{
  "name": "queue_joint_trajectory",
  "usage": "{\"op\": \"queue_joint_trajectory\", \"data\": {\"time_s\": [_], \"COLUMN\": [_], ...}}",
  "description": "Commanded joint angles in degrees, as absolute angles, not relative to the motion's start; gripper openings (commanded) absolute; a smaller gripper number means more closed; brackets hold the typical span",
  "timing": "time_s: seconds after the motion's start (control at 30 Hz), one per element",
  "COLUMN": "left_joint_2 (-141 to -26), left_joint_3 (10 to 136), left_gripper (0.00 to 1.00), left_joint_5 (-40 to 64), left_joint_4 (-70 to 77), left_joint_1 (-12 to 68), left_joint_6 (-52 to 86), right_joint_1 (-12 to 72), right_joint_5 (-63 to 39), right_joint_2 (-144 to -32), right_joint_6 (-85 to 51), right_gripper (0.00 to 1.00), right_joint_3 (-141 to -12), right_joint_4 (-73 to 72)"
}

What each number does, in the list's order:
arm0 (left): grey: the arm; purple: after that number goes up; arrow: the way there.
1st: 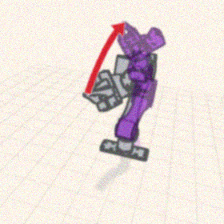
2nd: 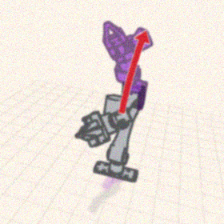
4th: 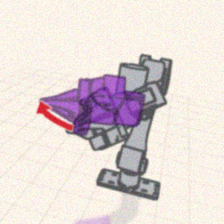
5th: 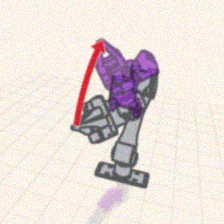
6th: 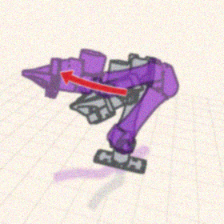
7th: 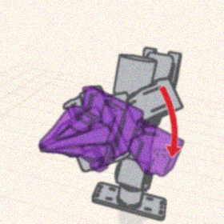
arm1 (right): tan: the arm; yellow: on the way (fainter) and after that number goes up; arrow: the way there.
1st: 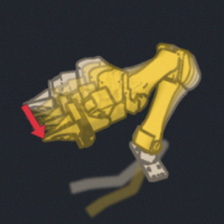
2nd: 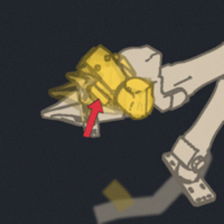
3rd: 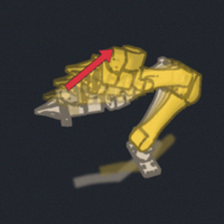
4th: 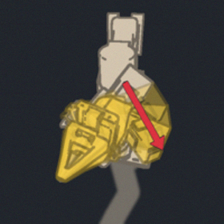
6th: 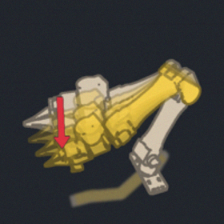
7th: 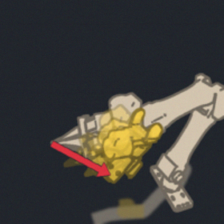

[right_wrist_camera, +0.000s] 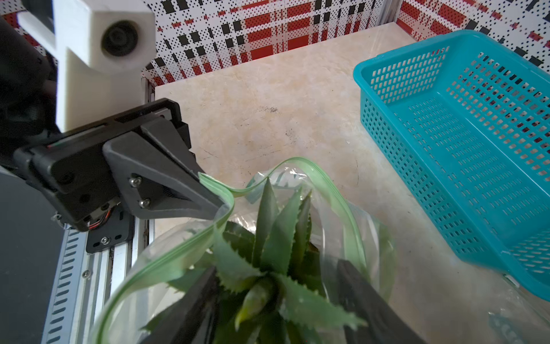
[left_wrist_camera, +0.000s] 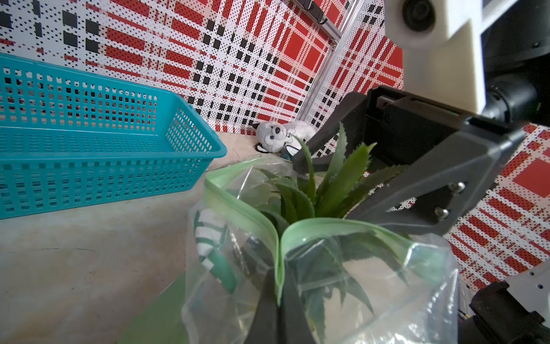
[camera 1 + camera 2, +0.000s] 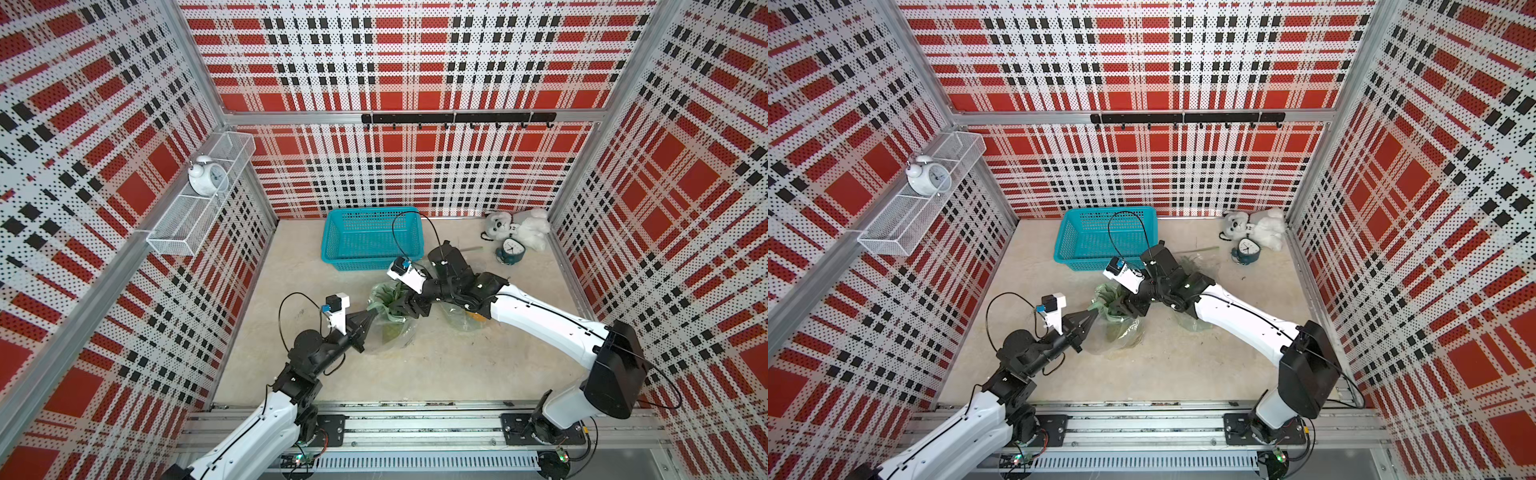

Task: Open the zip-top bag and take out the pineapple
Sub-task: Pick up the pineapple from the zipper food storage bag.

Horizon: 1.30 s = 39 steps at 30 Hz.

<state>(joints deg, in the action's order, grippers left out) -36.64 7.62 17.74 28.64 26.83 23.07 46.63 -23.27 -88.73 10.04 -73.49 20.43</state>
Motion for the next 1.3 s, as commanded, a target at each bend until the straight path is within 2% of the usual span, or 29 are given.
{"op": "queue_joint_trajectory", "data": {"time_s": [0.0,0.13,0.2,0.3,0.33,0.4,0.5,0.73,0.97,1.1,1.27], "left_joint_2": [-36.5,-36.7,-36.9,-37.0,-37.0,-36.9,-36.5,-33.7,-32.3,-32.9,-37.3], "left_joint_3": [8.6,8.6,8.7,8.9,9.0,9.2,9.8,11.2,11.5,11.5,12.1], "left_gripper": [0.00,0.00,0.00,0.00,0.00,0.21,0.43,0.74,0.83,0.86,0.85], "left_joint_5": [18.6,18.5,18.4,18.3,18.3,17.7,16.6,17.9,24.5,22.6,20.5], "left_joint_4": [28.4,28.4,28.4,28.4,28.4,28.4,28.4,28.7,28.9,28.9,28.6], "left_joint_1": [27.3,27.3,27.3,27.3,27.3,27.3,27.0,20.6,9.4,7.0,6.2], "left_joint_6": [22.2,22.2,22.2,22.4,22.4,22.8,24.4,32.7,41.8,49.0,59.7], "right_joint_1": [47.8,48.2,48.4,48.5,48.5,48.5,48.4,45.7,41.8,40.5,40.3], "right_joint_5": [-21.7,-20.6,-20.8,-21.6,-21.8,-21.6,-20.4,-20.9,-19.8,-20.0,-21.4], "right_joint_2": [-90.3,-91.1,-91.1,-90.8,-90.4,-89.2,-87.1,-83.2,-80.5,-79.3,-78.9], "right_joint_6": [11.1,11.5,11.9,11.9,11.9,11.1,10.8,8.3,6.4,5.1,4.5], "right_gripper": [0.61,0.51,0.38,0.12,0.06,0.00,0.00,0.00,0.00,0.00,0.00], "right_joint_3": [-74.9,-75.2,-75.3,-75.3,-75.4,-75.2,-75.4,-77.0,-78.3,-79.6,-83.3], "right_joint_4": [21.3,21.8,21.7,21.1,20.9,20.0,19.0,18.2,17.7,16.8,17.6]}}
